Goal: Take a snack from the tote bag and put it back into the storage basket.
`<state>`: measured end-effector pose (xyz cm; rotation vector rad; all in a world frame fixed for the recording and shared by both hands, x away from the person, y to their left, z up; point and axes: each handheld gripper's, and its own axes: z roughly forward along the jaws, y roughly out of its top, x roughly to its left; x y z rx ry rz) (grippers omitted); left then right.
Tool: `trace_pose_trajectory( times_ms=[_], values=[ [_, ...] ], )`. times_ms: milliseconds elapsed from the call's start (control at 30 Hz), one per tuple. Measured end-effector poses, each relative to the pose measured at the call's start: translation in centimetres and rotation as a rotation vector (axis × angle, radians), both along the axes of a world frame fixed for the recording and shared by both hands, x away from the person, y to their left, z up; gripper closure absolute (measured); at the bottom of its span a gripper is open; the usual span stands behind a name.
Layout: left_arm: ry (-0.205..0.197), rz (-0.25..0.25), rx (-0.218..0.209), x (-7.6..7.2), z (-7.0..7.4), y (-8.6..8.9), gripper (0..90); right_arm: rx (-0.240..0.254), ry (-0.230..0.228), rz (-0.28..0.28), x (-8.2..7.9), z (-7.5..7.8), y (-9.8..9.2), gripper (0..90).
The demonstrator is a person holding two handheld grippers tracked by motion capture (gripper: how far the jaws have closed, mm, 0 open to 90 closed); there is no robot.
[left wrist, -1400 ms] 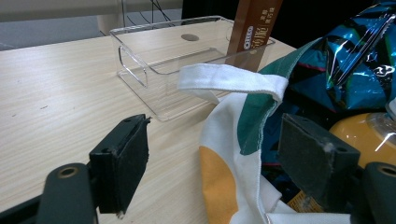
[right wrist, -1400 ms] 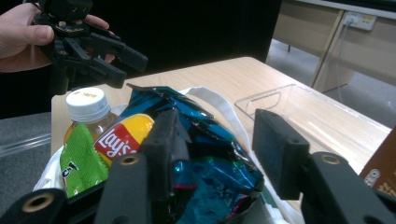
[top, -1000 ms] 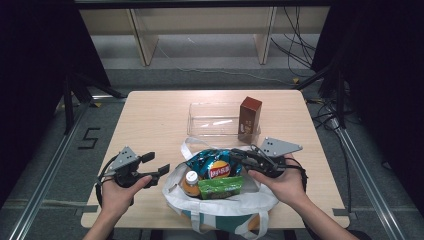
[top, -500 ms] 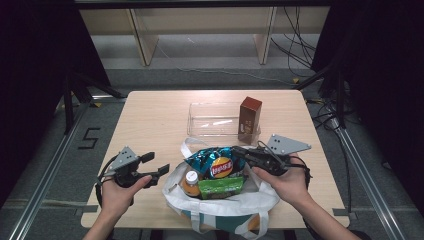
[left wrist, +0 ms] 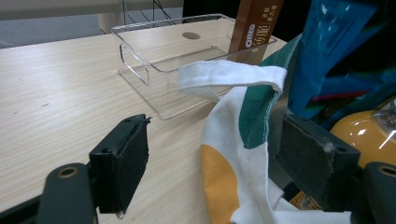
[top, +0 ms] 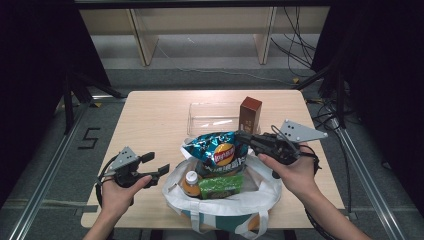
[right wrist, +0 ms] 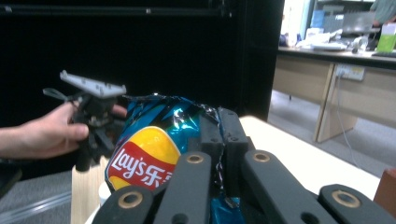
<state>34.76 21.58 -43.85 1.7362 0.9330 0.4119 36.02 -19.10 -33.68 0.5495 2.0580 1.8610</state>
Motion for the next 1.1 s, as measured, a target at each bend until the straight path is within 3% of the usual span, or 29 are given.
trace_pose_trajectory(
  times_ms=[33,100,133,200,267,333,433,533,600,667,733,867,1033,1067,1100],
  values=[
    [0.0,0.0,0.0,0.0,0.0,0.0,24.2,0.012,0.037,-0.004,-0.3,0.4,0.0,90.0],
    [0.0,-0.002,0.002,0.0,0.0,0.0,24.2,0.01,-0.007,-0.008,-0.2,1.1,-0.2,90.0],
    [-0.001,-0.002,0.002,0.0,0.0,0.0,24.2,0.03,0.004,-0.003,-0.3,1.4,-0.2,90.0],
    [-0.009,-0.005,0.007,0.0,0.1,0.1,24.2,0.056,-0.029,-0.003,-0.3,2.2,-0.2,90.0],
    [-0.01,-0.006,0.009,0.0,0.1,0.1,24.2,0.065,-0.029,-0.004,-0.5,3.2,-0.4,90.0],
    [-0.009,-0.008,0.009,0.0,0.1,0.0,24.2,0.064,-0.057,-0.011,-0.4,4.2,-0.7,90.0],
    [-0.002,-0.002,0.001,0.0,0.1,0.0,24.2,0.102,-0.065,-0.017,-0.3,5.3,-0.8,90.0],
    [-0.001,-0.002,0.0,0.0,0.0,0.0,24.2,0.103,-0.108,-0.042,0.2,6.6,-1.1,90.0],
    [-0.008,-0.007,0.008,0.0,0.0,0.1,24.2,0.132,-0.115,-0.063,0.5,7.2,-1.2,90.0],
    [-0.009,-0.006,0.007,0.0,0.0,0.1,24.2,0.138,-0.127,-0.062,1.1,7.8,-1.4,90.0],
    [-0.009,-0.006,0.007,0.0,0.0,0.1,24.2,0.15,-0.105,-0.066,1.5,8.2,-1.3,90.0],
    [-0.001,-0.001,0.002,0.0,0.0,0.0,24.2,0.145,-0.134,-0.092,3.2,8.8,-1.2,90.0],
    [-0.004,-0.002,0.015,0.0,0.0,0.1,24.2,0.167,-0.105,-0.109,4.7,9.4,-1.0,90.0],
    [-0.004,-0.002,0.012,0.0,0.0,0.2,24.2,0.163,-0.126,-0.116,5.2,9.6,-1.0,90.0],
    [-0.008,-0.005,0.005,0.1,0.0,0.2,24.2,0.17,-0.118,-0.117,5.5,9.7,-1.0,90.0]
  ],
)
